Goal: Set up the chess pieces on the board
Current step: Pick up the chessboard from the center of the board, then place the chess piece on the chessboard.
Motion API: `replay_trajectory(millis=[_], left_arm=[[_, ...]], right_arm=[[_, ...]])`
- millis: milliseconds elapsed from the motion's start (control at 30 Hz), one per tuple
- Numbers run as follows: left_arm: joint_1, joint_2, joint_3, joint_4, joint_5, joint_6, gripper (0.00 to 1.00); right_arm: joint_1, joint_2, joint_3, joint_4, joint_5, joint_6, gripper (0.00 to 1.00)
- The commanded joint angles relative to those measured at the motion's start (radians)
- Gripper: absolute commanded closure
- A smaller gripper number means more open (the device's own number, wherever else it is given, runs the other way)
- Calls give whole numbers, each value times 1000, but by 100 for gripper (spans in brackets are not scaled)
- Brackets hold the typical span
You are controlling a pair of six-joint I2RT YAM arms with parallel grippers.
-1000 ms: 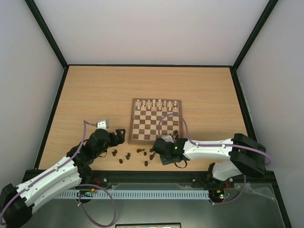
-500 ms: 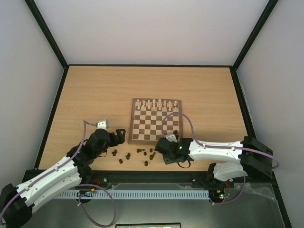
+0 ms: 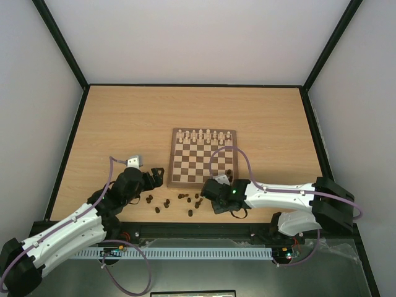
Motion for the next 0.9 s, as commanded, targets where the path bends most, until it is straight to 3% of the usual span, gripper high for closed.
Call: replay_trajectory(millis=[0, 267, 500, 867], left_arm=[[-2, 7, -6, 25, 10, -2, 1], [-2, 10, -6, 33, 9, 2, 1], [-2, 6, -6, 27, 4, 8, 1], [-2, -12, -8, 11, -7, 9, 1]], right_arm=[[6, 13, 30, -76, 2, 1, 94], [-17, 2, 167, -140, 51, -75, 94], [-144, 88, 291, -120, 37, -218, 94], [-262, 188, 330, -81, 4, -320, 93]])
